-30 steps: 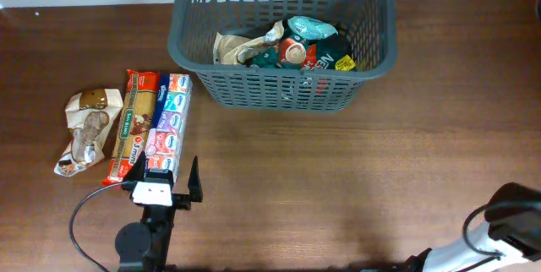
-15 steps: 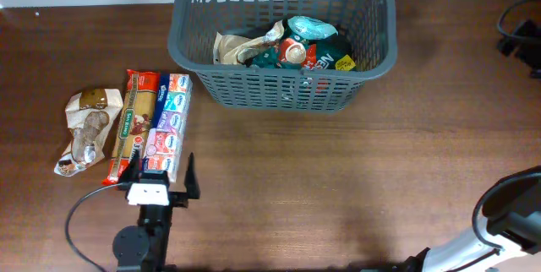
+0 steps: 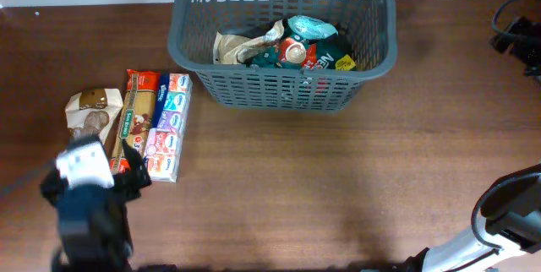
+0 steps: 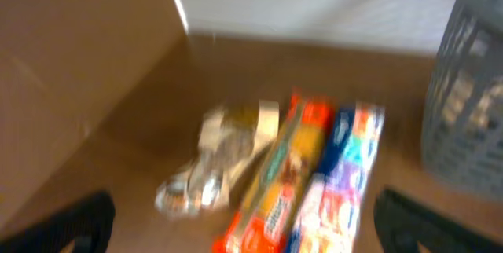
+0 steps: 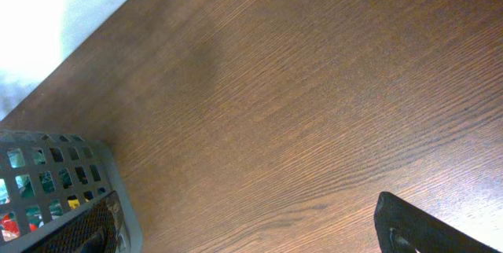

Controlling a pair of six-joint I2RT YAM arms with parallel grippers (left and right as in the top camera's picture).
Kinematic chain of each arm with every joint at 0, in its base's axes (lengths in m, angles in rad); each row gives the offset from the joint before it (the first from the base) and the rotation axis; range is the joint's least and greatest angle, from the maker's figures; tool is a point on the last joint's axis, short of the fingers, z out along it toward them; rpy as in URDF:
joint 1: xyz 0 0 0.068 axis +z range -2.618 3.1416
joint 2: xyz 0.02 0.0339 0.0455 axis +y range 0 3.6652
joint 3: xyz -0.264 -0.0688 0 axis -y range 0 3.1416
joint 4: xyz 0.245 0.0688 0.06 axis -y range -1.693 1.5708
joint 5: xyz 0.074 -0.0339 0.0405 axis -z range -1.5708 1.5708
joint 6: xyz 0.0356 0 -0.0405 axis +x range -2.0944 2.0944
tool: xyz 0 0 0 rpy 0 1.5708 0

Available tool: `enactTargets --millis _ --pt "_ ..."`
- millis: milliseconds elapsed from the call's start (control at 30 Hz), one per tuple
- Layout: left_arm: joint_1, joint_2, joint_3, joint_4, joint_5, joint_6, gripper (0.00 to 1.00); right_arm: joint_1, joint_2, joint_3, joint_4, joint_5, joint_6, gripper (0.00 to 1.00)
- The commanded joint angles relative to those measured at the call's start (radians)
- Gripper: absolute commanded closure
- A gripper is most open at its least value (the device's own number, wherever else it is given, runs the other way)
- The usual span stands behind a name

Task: Pack container
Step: 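Retract the right arm and grasp the tissue pack stack with the left gripper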

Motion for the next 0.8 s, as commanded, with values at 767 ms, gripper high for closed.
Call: enactTargets --millis 767 --pt "0.062 1.2 0.277 -0.076 0.355 0.265 0.17 0.003 -0.008 -0.005 0.001 -0.005 0.008 0.01"
